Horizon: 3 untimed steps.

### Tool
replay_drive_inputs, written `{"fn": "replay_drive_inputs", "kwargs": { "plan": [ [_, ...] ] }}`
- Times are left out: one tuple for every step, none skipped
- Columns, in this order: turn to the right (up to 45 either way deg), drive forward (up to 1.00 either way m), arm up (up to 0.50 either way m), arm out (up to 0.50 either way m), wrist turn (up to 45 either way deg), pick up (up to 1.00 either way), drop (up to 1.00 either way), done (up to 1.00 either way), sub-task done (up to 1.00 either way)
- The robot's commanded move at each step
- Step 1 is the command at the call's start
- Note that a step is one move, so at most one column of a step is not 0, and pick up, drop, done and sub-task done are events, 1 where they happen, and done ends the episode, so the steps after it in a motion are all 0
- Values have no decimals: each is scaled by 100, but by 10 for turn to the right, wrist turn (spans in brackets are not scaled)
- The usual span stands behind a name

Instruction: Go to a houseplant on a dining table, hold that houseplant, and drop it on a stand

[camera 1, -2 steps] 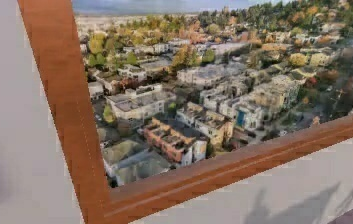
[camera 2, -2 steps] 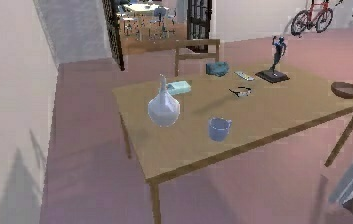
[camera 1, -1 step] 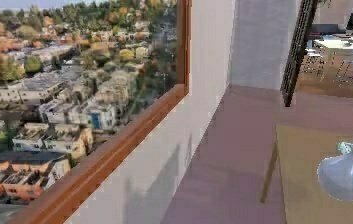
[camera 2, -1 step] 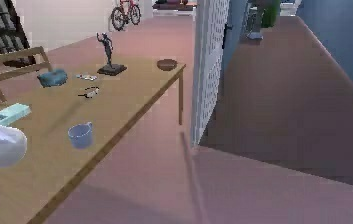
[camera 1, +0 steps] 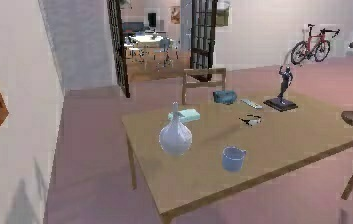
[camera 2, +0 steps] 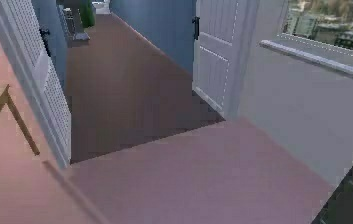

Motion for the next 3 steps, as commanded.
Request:
{"fn": "replay_drive_inputs", "kwargs": {
  "plan": [
    [450,0,0,0,0,0,0,0,0],
    [210,0,0,0,0,0,0,0,0],
    [0,15,0,0,0,0,0,0,0]
  ]
}}
